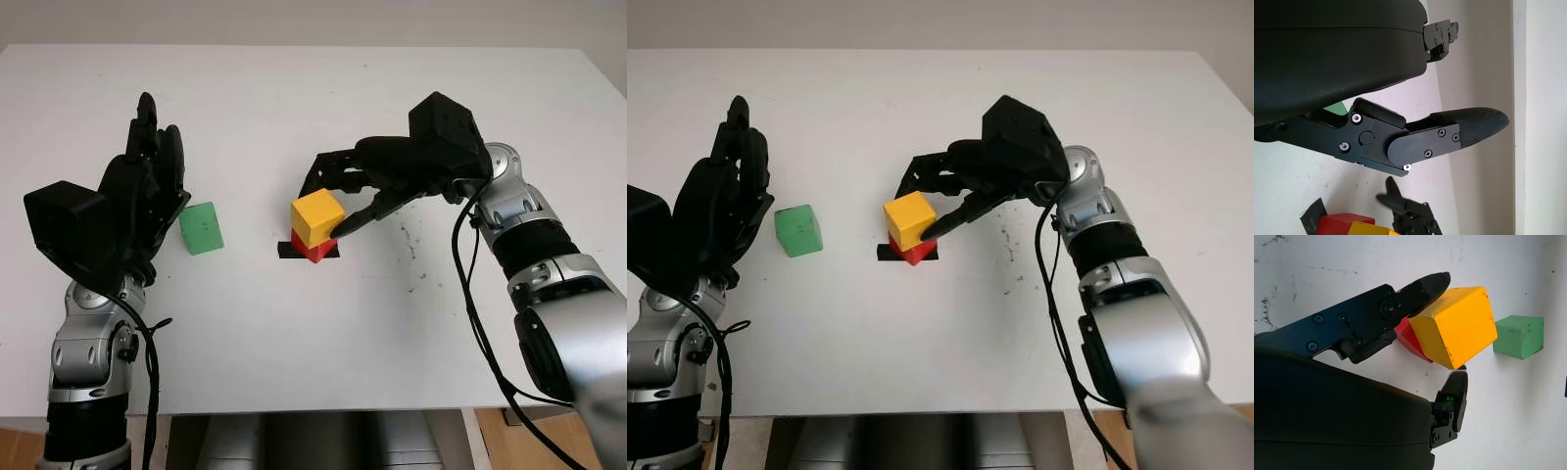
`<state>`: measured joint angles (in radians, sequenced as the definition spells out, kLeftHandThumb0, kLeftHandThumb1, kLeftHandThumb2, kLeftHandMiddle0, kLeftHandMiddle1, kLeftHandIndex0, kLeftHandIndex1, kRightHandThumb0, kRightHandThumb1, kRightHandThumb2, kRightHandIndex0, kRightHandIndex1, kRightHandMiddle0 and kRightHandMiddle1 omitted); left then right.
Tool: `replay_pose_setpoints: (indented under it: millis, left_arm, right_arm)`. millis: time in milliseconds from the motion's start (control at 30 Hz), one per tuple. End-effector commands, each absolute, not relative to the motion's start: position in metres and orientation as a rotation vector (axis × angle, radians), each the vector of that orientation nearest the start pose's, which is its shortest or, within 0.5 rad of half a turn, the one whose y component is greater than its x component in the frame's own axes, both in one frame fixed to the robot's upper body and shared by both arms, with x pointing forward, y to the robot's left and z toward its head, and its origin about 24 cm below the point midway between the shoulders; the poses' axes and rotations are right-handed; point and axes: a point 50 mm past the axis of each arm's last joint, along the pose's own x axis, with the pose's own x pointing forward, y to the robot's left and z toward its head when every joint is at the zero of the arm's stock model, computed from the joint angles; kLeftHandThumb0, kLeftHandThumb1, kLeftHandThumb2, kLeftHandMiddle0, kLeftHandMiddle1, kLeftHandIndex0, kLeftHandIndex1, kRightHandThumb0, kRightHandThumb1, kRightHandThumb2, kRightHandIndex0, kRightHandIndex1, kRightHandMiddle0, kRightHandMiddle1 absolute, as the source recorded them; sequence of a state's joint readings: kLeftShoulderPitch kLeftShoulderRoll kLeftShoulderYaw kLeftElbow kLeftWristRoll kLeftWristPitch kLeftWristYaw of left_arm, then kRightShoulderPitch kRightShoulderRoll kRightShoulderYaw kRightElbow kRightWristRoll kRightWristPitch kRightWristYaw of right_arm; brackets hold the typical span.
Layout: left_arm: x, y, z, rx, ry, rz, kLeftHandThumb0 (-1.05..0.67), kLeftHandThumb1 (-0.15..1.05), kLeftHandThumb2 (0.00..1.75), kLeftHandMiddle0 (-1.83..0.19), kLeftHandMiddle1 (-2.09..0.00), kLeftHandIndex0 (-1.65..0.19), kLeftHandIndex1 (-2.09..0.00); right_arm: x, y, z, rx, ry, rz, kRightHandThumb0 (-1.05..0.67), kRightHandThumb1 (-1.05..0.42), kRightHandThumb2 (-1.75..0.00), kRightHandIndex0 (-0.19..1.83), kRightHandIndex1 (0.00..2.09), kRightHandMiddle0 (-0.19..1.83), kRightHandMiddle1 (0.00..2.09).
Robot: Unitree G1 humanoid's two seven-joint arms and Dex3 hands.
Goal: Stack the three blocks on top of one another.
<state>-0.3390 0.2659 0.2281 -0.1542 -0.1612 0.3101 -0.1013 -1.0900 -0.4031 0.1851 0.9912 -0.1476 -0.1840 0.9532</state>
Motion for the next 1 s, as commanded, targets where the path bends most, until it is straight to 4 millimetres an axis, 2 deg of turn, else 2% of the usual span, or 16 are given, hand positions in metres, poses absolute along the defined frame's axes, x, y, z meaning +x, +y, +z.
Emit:
replay_pose_setpoints:
  millis: [0,133,333,467,600,667,767,867,967]
  left_arm:
    - [0.298,0.22,0.158,0.076,-0.215,0.025,-0.83,1.05,0.66,0.19,0.0,0.19,0.0]
    - [0.298,0.22,0.158,0.076,-0.215,0.028,-0.84,1.05,0.65,0.19,0.0,0.19,0.0]
    - [0.298,0.221,0.159,0.078,-0.216,0.024,-0.83,1.05,0.65,0.19,0.0,0.19,0.0]
    - [0.298,0.222,0.16,0.072,-0.22,0.026,-0.83,1.05,0.64,0.19,0.0,0.19,0.0]
    - [0.295,0.224,0.162,0.049,-0.242,0.037,-0.83,1.05,0.63,0.19,0.0,0.19,0.0]
    - [0.292,0.228,0.163,0.045,-0.278,0.054,-0.79,1.05,0.54,0.18,-0.01,0.18,-0.01]
    - [0.288,0.237,0.166,0.209,-0.326,0.136,-0.74,1.05,0.42,0.05,-0.07,0.08,-0.06]
    - [0.282,0.245,0.172,0.425,-0.326,0.224,-0.69,1.05,0.23,-0.21,-0.11,-0.09,-0.12]
    - [0.278,0.252,0.177,0.568,-0.295,0.232,-0.69,1.03,0.11,-0.3,-0.1,-0.16,-0.13]
  right_arm:
    - [0.397,-0.146,0.188,-0.747,0.027,0.951,-0.68,-0.84,-0.05,-0.16,0.02,0.0,0.36]
    - [0.397,-0.149,0.19,-0.756,0.021,0.932,-0.71,-0.84,-0.05,-0.19,0.02,-0.04,0.22]
    - [0.396,-0.152,0.193,-0.746,0.007,0.937,-0.7,-0.85,-0.06,-0.19,0.0,-0.12,0.13]
    - [0.394,-0.154,0.199,-0.709,-0.019,0.951,-0.8,-0.87,-0.06,-0.19,0.0,-0.19,0.01]
    - [0.395,-0.16,0.207,-0.507,-0.047,0.882,-0.85,-0.9,-0.07,-0.19,0.0,-0.19,0.0]
    - [0.394,-0.164,0.21,-0.409,-0.111,0.777,-0.83,-1.0,-0.15,-0.19,0.0,-0.19,0.0]
    - [0.39,-0.171,0.214,-0.312,-0.16,0.687,-0.79,-1.04,-0.31,-0.19,0.0,-0.19,0.0]
    - [0.387,-0.177,0.213,-0.2,-0.177,0.656,-0.74,-1.05,-0.39,-0.19,0.0,-0.19,0.0]
    - [0.385,-0.18,0.208,-0.141,-0.187,0.635,-0.67,-1.05,-0.45,-0.19,0.0,-0.19,0.0]
